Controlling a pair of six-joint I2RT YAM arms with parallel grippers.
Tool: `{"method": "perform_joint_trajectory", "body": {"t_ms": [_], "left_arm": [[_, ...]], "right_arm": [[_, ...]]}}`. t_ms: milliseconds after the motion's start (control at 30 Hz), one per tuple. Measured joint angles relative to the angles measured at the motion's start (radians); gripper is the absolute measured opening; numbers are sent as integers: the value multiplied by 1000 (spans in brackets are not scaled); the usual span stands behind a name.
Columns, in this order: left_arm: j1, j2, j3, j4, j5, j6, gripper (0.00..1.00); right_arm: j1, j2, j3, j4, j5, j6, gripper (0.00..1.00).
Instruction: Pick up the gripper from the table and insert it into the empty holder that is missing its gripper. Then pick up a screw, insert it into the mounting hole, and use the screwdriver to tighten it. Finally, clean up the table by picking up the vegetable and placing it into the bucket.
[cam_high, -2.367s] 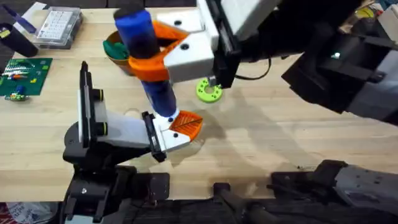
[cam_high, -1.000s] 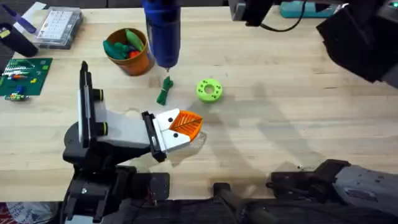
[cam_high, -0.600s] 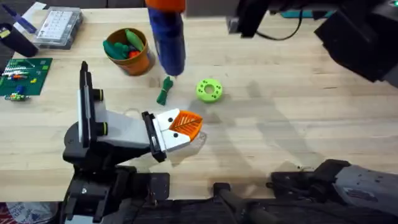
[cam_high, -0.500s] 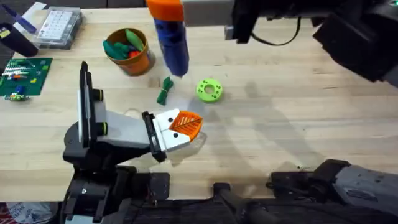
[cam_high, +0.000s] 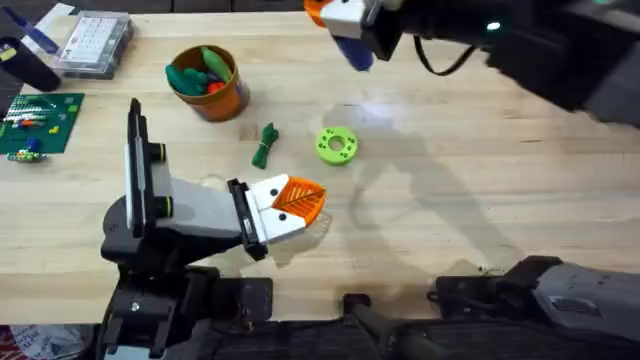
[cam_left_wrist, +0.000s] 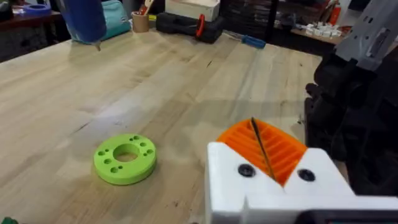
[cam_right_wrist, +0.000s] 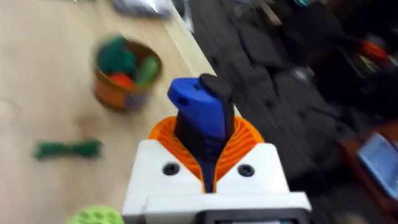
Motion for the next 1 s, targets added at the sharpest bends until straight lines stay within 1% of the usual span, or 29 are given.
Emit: {"method": "perform_joint_trajectory", "body": {"t_ms": [233,367,500,733,1000], "left_arm": [[0,0,0,0,0,0,9],[0,0,0,0,0,0,9],[0,0,0,0,0,0,9],[0,0,0,0,0,0,9],[0,0,0,0,0,0,9]], "right_arm": [[-2,159,0,0,237,-249,45],[-7,251,0,8,328,-375,44],[-26,327,0,29,362,-442,44],[-73,453,0,131,387,-509,45],[-75,565,4,153,399,-584,44]]}}
